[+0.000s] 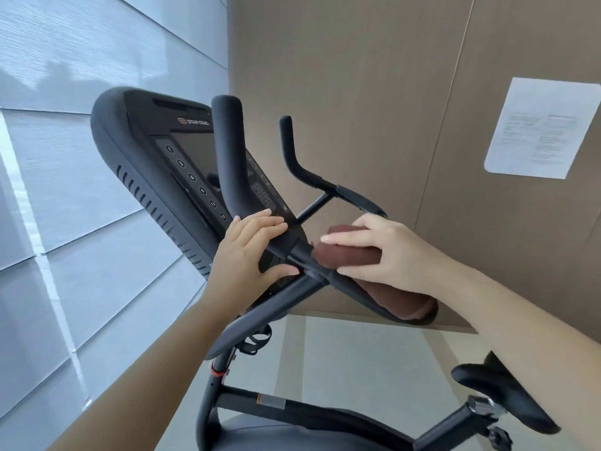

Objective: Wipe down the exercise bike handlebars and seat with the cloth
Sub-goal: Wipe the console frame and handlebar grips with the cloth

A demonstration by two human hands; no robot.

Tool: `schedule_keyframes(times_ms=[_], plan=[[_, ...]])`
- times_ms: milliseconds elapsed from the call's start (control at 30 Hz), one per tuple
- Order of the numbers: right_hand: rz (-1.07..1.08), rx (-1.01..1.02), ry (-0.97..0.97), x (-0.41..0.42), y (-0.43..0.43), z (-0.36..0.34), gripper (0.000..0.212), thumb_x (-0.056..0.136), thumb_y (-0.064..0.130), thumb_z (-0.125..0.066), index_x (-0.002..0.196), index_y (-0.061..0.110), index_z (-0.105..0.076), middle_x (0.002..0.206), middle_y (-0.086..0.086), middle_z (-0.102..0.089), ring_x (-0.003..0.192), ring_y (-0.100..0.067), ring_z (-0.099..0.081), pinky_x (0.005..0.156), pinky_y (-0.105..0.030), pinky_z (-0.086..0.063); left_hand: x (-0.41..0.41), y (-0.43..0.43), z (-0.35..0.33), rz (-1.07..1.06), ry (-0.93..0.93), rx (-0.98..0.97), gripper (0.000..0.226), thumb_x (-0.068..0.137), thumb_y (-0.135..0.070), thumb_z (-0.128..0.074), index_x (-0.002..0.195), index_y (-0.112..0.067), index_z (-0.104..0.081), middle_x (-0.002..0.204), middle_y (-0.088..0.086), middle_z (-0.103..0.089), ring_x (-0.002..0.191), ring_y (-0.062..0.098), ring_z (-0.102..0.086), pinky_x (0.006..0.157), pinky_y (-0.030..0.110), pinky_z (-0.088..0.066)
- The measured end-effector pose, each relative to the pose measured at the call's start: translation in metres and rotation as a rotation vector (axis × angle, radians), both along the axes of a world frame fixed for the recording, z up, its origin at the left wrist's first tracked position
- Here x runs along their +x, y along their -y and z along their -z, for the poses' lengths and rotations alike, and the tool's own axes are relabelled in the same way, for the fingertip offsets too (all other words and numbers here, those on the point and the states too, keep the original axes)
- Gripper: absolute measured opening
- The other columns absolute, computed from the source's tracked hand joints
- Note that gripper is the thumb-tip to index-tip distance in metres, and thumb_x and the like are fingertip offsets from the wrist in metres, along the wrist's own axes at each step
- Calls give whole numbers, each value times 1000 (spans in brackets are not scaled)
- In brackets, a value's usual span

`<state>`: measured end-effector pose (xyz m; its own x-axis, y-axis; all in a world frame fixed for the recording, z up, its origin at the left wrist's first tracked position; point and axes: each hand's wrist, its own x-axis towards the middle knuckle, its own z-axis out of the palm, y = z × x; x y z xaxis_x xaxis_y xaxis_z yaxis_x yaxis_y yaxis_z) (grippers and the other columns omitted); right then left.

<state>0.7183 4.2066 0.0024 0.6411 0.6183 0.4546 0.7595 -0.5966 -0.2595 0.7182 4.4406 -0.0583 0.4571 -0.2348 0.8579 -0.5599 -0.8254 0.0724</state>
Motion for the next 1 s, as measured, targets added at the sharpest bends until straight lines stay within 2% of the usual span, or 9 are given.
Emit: schedule_keyframes(times_ms=[100,200,300,433,533,667,733,900,1000], plan=[[-15,70,-13,15,-28,-7,46,80,35,-65,120,51,-50,111,4,-50,99,-3,-45,83,-10,-31,4,-2,1,-7,32,-2,56,71,-45,-65,108,-3,-62,113,9,-63,117,24,-48,96,60,-37],[-24,-72,-66,23,-29,0,45,81,43,-60,120,60,-43,102,13,-46,93,-2,-42,73,-9,-31,7,1,3,2,54,-42,51,71,-41,-66,106,-3,-63,110,9,-64,116,21,-47,93,61,-40],[-68,-81,-71,17,0,9,46,80,42,-60,109,72,-40,102,14,-45,91,3,-45,77,-4,-32,8,4,5,-1,61,-99,48,72,-38,-65,104,-3,-63,109,8,-64,116,18,-45,94,62,-38],[-82,-88,-83,7,30,17,49,78,40,-62,104,74,-41,104,13,-47,97,2,-49,86,-18,-36,7,7,6,24,53,-137,48,71,-36,-69,103,-1,-63,109,9,-64,116,18,-44,91,60,-41],[-95,-78,-125,7,39,7,45,75,41,-66,103,71,-47,103,13,-50,97,1,-50,87,-20,-38,7,8,5,29,53,-144,50,69,-37,-71,102,-1,-63,109,9,-64,116,18,-45,91,57,-42],[-81,124,-37,25,6,-3,46,75,38,-69,113,57,-50,108,7,-52,101,-1,-48,93,-21,-34,8,10,6,-4,71,-144,54,69,-42,-72,100,1,-63,107,10,-64,115,23,-48,91,55,-42],[-72,45,-64,31,-10,1,46,77,44,-66,119,53,-50,111,3,-50,105,-9,-47,93,-24,-35,8,11,7,-16,74,-133,58,69,-46,-68,101,1,-62,107,11,-63,115,22,-47,90,56,-42],[-68,43,-118,30,24,19,41,75,47,-61,107,68,-45,99,17,-46,91,7,-46,79,-1,-31,10,15,10,-48,122,-136,65,66,-54,-68,101,1,-60,106,11,-63,114,21,-46,92,49,-42],[-32,91,-135,24,67,37,43,76,40,-65,101,70,-47,100,12,-50,96,5,-49,80,-3,-33,11,19,11,-64,146,-148,73,64,-60,-67,101,2,-59,106,13,-62,115,22,-46,95,42,-40]])
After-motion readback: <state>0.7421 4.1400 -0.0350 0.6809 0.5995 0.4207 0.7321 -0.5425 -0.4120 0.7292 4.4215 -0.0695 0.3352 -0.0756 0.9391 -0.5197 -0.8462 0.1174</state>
